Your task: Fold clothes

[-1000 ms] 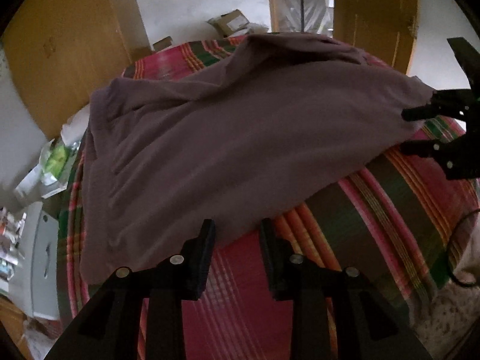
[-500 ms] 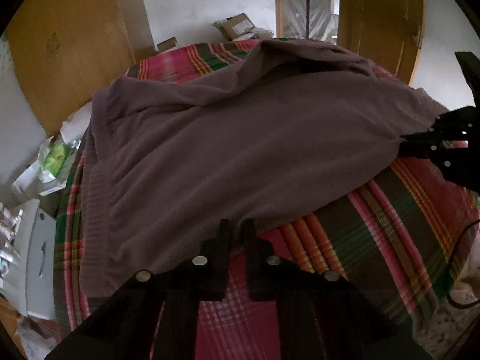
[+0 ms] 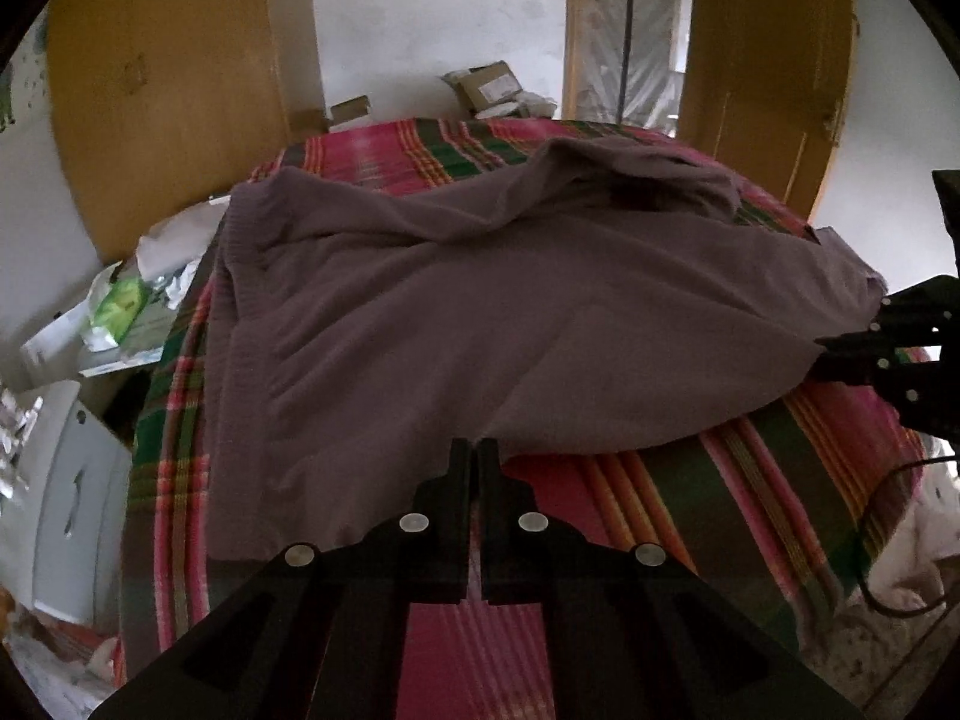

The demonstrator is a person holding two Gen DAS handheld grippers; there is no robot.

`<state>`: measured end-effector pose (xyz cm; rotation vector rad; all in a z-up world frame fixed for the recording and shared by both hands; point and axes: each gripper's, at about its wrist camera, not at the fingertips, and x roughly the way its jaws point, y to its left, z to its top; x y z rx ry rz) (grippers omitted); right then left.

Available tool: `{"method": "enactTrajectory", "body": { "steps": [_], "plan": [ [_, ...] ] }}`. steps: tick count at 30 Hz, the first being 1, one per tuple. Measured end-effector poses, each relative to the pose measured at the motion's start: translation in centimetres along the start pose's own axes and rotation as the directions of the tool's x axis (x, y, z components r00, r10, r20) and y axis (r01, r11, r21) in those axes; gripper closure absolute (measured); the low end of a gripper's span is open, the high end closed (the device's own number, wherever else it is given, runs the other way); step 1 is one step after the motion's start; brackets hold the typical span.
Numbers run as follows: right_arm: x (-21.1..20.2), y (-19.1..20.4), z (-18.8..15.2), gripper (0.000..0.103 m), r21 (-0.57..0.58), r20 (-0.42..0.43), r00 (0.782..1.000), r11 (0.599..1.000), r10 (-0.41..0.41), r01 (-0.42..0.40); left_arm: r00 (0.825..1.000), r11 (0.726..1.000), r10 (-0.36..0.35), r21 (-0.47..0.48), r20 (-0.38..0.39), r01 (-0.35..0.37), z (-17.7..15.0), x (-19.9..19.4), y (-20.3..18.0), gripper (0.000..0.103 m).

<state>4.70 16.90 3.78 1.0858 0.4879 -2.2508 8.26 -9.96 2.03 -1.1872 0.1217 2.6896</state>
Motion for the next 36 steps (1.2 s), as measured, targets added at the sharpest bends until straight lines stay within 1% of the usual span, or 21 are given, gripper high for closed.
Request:
{"method": "enactTrajectory", "body": {
  "steps": [6,8,10,12,13,14,15,18,20,23,26,29,30,33,36],
  "plan": [
    [0.7,0.1,-0.8,0.099,0.003,-0.040,0.999,1.000,0.001,-0.001,0.999,0.996,-0.030,-0.086,-0.019,0.028,-1.0,0.0,1.7,0.101],
    [1.0,0.5,-0.9,0.099,-0.017,-0.056,0.998,1.000,-0.010,0.009,0.999,0.989,-0.037,-0.147,-0.011,0.035,-1.5,-0.4,2.9,0.100],
    [1.2,0.7,-1.0,0.099,-0.027,-0.066,0.998,1.000,-0.013,0.012,0.999,0.974,-0.045,-0.223,0.004,0.044,-1.9,-0.8,4.5,0.099],
    [1.3,0.7,-1.0,0.099,-0.030,-0.070,0.997,0.999,-0.011,0.009,0.999,0.940,-0.049,-0.336,0.023,0.054,-2.5,-1.3,6.8,0.090],
    [1.3,0.7,-0.9,0.099,-0.032,-0.072,0.997,0.999,-0.010,0.008,0.999,0.919,-0.049,-0.390,0.025,0.054,-2.8,-1.4,8.0,0.088],
    [1.3,0.6,-0.9,0.099,-0.032,-0.074,0.997,0.999,-0.009,0.006,0.999,0.894,-0.048,-0.445,0.025,0.054,-3.1,-1.4,9.1,0.080],
    [1.3,0.6,-0.9,0.099,-0.033,-0.075,0.997,0.999,-0.008,0.005,0.998,0.869,-0.052,-0.491,0.026,0.058,-3.5,-1.5,10.1,0.077],
    [1.4,0.5,-0.8,0.099,-0.034,-0.080,0.997,0.999,-0.004,0.001,0.998,0.803,-0.058,-0.593,0.022,0.060,-4.7,-1.6,11.9,0.075],
    [1.4,0.4,-0.8,0.099,-0.035,-0.082,0.997,0.999,-0.001,-0.001,0.999,0.770,-0.043,-0.637,0.010,0.039,-5.5,-1.6,12.5,0.075],
    [1.5,0.4,-0.7,0.099,-0.033,-0.084,0.996,0.999,0.001,-0.004,0.998,0.717,-0.051,-0.694,0.032,0.059,-6.5,-1.7,13.2,0.074],
    [1.5,0.4,-0.7,0.099,-0.030,-0.084,0.996,1.000,0.003,-0.005,0.998,0.692,-0.055,-0.720,0.025,0.056,-6.5,-1.7,13.3,0.074],
    [1.5,0.4,-0.7,0.099,-0.028,-0.085,0.996,1.000,0.004,-0.007,0.998,0.682,-0.060,-0.729,0.020,0.056,-5.7,-1.1,13.4,0.074],
    [1.6,0.4,-0.8,0.099,-0.028,-0.086,0.996,1.000,0.005,-0.007,0.998,0.669,-0.063,-0.741,0.017,0.055,-5.5,-0.9,13.6,0.074],
    [1.6,0.4,-0.8,0.099,-0.028,-0.087,0.996,1.000,0.006,-0.008,0.993,0.610,-0.108,-0.786,0.039,0.097,-5.5,-0.4,14.1,0.074],
    [1.7,0.4,-0.8,0.099,-0.028,-0.088,0.996,1.000,0.007,-0.010,0.991,0.577,-0.121,-0.808,0.061,0.120,-5.4,-0.1,14.2,0.073]
  ]
}}
